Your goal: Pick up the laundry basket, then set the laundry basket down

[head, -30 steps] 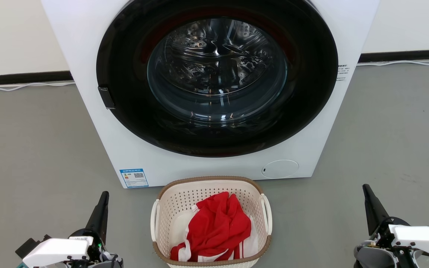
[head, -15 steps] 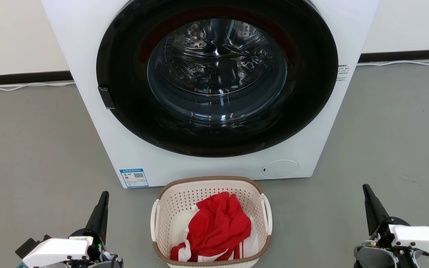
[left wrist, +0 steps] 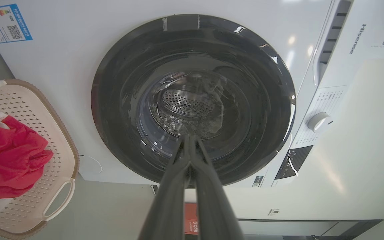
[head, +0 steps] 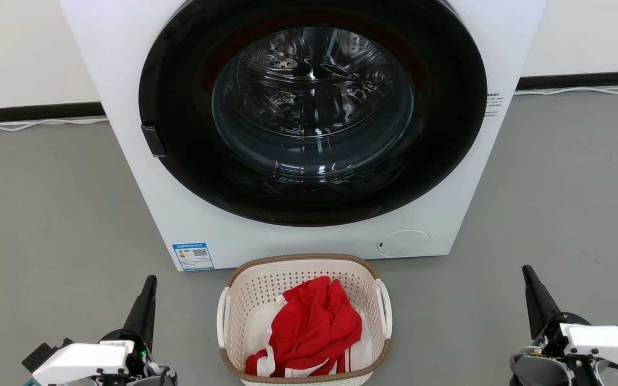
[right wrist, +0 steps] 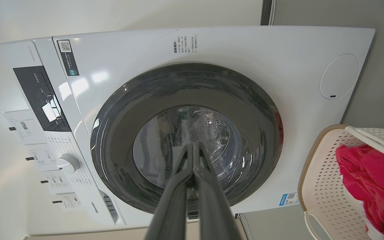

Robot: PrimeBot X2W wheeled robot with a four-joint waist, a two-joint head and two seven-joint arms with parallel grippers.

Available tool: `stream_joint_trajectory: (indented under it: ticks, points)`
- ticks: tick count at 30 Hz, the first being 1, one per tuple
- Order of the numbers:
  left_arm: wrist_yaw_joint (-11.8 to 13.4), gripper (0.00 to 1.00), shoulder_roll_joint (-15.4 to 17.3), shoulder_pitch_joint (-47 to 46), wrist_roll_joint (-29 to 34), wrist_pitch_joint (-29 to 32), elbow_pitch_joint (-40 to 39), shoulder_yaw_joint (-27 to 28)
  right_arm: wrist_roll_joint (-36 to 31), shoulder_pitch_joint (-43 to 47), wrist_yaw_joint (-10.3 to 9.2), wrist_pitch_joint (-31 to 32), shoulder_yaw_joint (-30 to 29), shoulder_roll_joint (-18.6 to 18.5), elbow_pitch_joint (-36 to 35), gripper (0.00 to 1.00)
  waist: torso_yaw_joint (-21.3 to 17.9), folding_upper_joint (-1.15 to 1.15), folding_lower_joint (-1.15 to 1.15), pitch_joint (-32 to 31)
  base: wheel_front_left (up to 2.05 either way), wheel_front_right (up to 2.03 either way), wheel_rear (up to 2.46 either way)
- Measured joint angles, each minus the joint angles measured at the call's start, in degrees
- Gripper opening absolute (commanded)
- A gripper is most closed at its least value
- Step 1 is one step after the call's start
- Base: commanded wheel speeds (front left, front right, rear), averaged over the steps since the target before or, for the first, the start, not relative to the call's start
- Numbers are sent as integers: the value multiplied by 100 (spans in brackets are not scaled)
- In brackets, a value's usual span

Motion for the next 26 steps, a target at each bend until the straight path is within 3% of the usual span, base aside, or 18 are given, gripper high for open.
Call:
stream_joint_trajectory:
  ticks: [26]
  points:
    - [0, 0, 0, 0, 0, 0, 0, 2, 0, 0, 0, 0, -3, 1, 0, 0, 0, 0, 0, 0, 0, 0, 0]
